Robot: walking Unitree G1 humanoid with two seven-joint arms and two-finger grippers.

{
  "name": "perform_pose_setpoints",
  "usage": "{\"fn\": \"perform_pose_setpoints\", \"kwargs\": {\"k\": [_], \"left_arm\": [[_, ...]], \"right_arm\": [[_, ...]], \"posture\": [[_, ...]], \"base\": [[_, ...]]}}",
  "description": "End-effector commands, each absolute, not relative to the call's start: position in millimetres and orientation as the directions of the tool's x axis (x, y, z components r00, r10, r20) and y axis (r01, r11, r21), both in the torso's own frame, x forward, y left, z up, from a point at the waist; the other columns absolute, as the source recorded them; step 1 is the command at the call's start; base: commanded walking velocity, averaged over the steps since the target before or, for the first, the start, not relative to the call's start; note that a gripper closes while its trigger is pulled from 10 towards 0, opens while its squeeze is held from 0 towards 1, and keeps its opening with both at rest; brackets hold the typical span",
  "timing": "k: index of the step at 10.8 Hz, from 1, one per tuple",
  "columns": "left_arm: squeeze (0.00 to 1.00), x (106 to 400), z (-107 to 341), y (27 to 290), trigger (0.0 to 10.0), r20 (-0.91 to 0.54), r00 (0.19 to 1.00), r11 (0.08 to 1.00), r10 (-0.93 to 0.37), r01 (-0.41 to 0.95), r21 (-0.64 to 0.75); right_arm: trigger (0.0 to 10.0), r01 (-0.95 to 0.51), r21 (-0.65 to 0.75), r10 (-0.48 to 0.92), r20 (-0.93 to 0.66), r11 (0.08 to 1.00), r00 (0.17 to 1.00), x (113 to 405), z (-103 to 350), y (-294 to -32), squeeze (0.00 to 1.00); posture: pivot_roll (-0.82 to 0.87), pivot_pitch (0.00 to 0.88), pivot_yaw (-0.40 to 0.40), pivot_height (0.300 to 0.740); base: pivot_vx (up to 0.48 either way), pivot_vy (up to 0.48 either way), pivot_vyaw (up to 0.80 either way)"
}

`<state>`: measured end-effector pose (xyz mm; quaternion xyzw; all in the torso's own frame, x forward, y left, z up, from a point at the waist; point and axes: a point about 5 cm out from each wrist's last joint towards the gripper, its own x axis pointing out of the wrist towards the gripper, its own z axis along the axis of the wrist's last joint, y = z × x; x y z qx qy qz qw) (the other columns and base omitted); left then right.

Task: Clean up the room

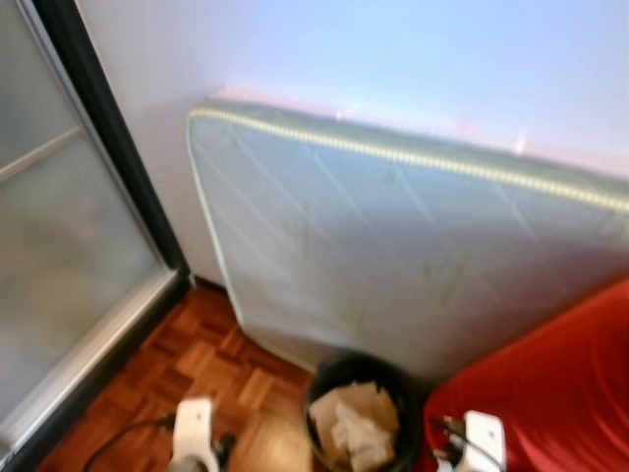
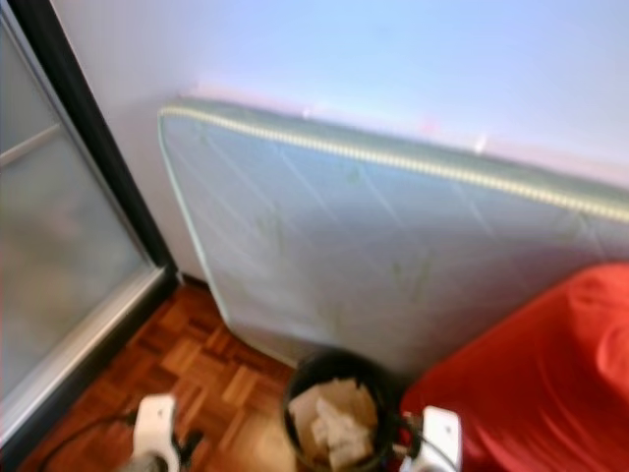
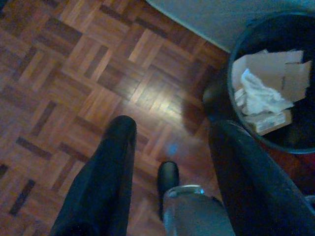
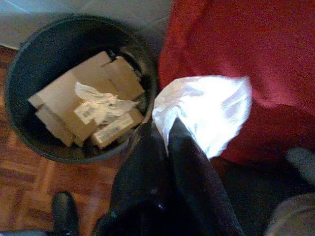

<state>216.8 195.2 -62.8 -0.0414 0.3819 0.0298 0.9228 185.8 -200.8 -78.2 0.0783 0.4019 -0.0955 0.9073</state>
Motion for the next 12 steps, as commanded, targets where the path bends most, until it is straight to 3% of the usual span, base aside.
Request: {"fn": "perform_pose_setpoints", "kwargs": {"k": [1,3,8,12], "left_arm": [[0.00,215.0,-64.0,195.6,10.0,-0.715,0.699,0.995,0.024,-0.088,-0.052],[0.00,214.4,-64.3,196.7,10.0,-0.717,0.696,0.995,0.033,-0.093,-0.044],[0.00,214.4,-64.3,196.8,10.0,-0.717,0.696,0.995,0.033,-0.091,-0.043],[0.00,215.0,-64.1,196.0,10.0,-0.717,0.697,0.995,0.031,-0.089,-0.043]], "right_arm": [[10.0,0.226,0.056,-0.108,-0.752,0.972,0.650,182.6,-79.9,-201.0,0.00],[10.0,0.196,0.058,-0.086,-0.753,0.979,0.653,181.1,-80.7,-198.4,0.00],[10.0,0.234,0.084,-0.091,-0.757,0.969,0.648,178.1,-82.2,-198.8,0.00],[10.0,0.236,0.081,-0.095,-0.756,0.968,0.648,178.2,-82.0,-199.4,0.00]], "posture": [[0.02,0.073,0.003,0.740],[0.02,0.072,0.003,0.740],[0.02,0.073,0.004,0.740],[0.02,0.075,0.002,0.740]], "base": [[0.000,0.000,0.00],[0.000,0.000,0.80],[0.000,0.000,0.00],[0.259,0.000,0.20]]}}
